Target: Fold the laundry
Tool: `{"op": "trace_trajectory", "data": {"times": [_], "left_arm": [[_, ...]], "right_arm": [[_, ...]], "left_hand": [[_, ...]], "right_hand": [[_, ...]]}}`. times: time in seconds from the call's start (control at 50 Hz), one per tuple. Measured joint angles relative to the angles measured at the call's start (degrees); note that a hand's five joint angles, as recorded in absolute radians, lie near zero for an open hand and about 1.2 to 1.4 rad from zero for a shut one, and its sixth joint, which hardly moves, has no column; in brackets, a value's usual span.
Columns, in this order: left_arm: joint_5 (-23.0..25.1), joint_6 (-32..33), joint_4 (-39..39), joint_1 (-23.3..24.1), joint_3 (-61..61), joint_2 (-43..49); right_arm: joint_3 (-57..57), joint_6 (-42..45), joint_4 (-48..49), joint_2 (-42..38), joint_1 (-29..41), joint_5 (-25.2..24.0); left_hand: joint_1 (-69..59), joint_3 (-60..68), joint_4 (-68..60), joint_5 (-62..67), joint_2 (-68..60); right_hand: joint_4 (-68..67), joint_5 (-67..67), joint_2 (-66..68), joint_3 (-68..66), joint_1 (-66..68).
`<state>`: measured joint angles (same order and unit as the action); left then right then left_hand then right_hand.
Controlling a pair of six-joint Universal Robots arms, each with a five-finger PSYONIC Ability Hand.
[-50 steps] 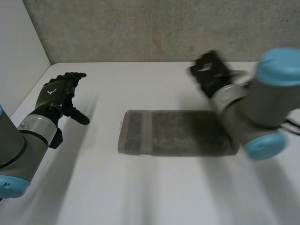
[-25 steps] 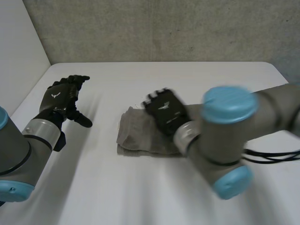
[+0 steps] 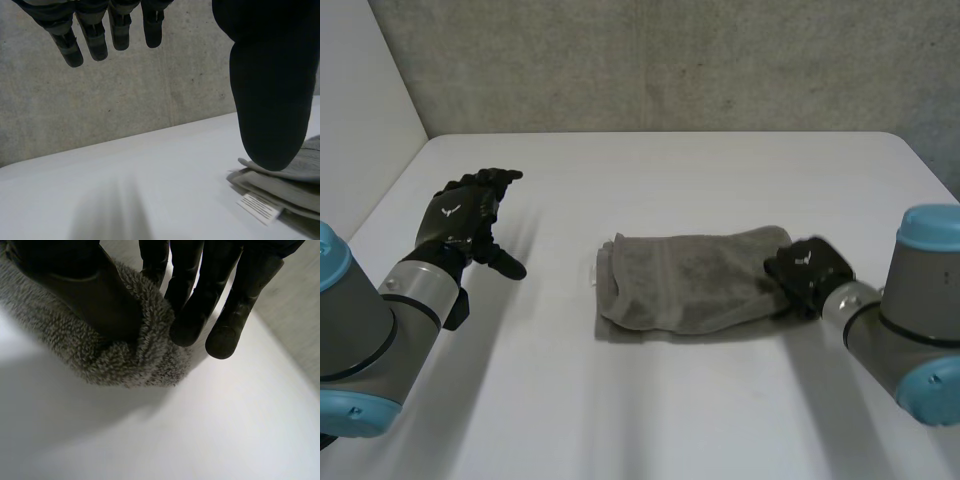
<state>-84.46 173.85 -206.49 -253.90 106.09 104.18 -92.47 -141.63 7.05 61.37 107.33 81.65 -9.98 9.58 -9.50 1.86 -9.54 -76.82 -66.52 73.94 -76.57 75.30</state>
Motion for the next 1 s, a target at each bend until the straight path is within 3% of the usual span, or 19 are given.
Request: {"op": "trace_trajectory", "data": {"times": [0.08,0.16,0.32,0.42,0.46,0.5,0.52,0.54,0.6,0.64,0.72,0.82,0.92,1.0], "left_arm": [[0.01,0.0,0.03,-0.01,0.03,-0.13],[0.0,-0.03,0.04,-0.02,0.07,-0.29],[0.0,-0.06,0.04,-0.06,0.09,-0.47],[0.0,-0.03,0.03,-0.07,0.09,-0.48],[0.0,-0.03,0.03,-0.07,0.08,-0.5],[0.0,-0.06,0.04,-0.07,0.08,-0.52],[0.0,-0.07,0.03,-0.07,0.07,-0.52],[0.0,-0.09,0.03,-0.06,0.05,-0.54],[0.0,-0.16,-0.01,0.0,-0.17,-0.59],[0.0,-0.22,-0.02,0.06,-0.33,-0.61],[0.01,-0.52,-0.13,1.19,-1.53,-0.66],[-0.02,-0.77,-0.16,3.68,-3.86,-0.18],[-0.31,-0.98,0.93,7.88,-7.81,2.71],[-0.61,-1.01,3.42,12.17,-11.6,7.46]], "right_arm": [[4.31,5.24,0.71,0.51,4.31,2.63],[10.4,12.0,1.21,-1.02,14.11,4.33],[19.36,26.32,1.45,-9.32,29.85,3.63],[21.65,32.86,0.98,-14.39,34.32,2.41],[21.7,33.54,0.9,-15.26,34.85,1.95],[21.21,32.75,0.96,-15.39,34.96,1.39],[21.04,32.19,1.01,-15.18,34.93,1.28],[20.57,30.52,1.17,-14.45,34.77,1.08],[18.95,22.97,1.82,-11.04,33.57,0.69],[18.19,18.48,2.22,-9.11,32.45,0.6],[14.75,-2.16,3.55,-1.05,25.8,0.06],[11.77,-21.83,3.78,4.86,18.33,-0.9],[10.61,-34.34,2.42,6.46,12.94,-2.54],[10.94,-38.03,0.37,5.1,11.04,-3.84]], "left_hand": [[0.0,0.0,0.0,0.0,0.03],[0.0,0.0,0.0,0.0,0.03],[0.0,0.0,0.01,0.0,0.03],[0.0,-0.04,0.01,0.0,0.03],[0.0,-0.04,0.01,0.0,0.03],[0.0,-0.04,0.01,0.0,0.03],[0.0,-0.04,0.01,0.0,0.03],[0.0,-0.04,0.01,0.0,0.03],[0.0,-0.04,0.01,0.0,0.03],[0.0,-0.04,0.01,0.0,0.03],[0.0,-0.04,0.01,0.0,0.03],[0.0,0.02,-0.06,0.0,-0.06],[0.0,0.1,-0.12,0.0,-0.09],[0.0,0.09,-0.12,0.0,-0.09]], "right_hand": [[0.0,0.0,0.0,0.0,0.58],[-0.04,-0.01,0.04,0.0,0.63],[-0.04,-0.02,0.58,0.0,0.62],[0.16,0.22,0.41,0.2,0.42],[9.66,9.99,-8.13,9.66,-8.65],[31.46,32.39,-30.69,31.56,-30.9],[36.01,37.14,-36.53,37.37,-36.67],[47.13,48.81,-46.7,47.51,-46.8],[61.83,63.05,-59.6,62.2,-60.58],[62.08,63.07,-59.84,62.87,-61.62],[62.08,63.08,-59.84,62.87,-62.0],[62.08,63.07,-59.84,62.87,-62.02],[62.08,63.07,-59.85,62.87,-62.02],[62.08,63.08,-59.85,62.87,-62.02]]}}
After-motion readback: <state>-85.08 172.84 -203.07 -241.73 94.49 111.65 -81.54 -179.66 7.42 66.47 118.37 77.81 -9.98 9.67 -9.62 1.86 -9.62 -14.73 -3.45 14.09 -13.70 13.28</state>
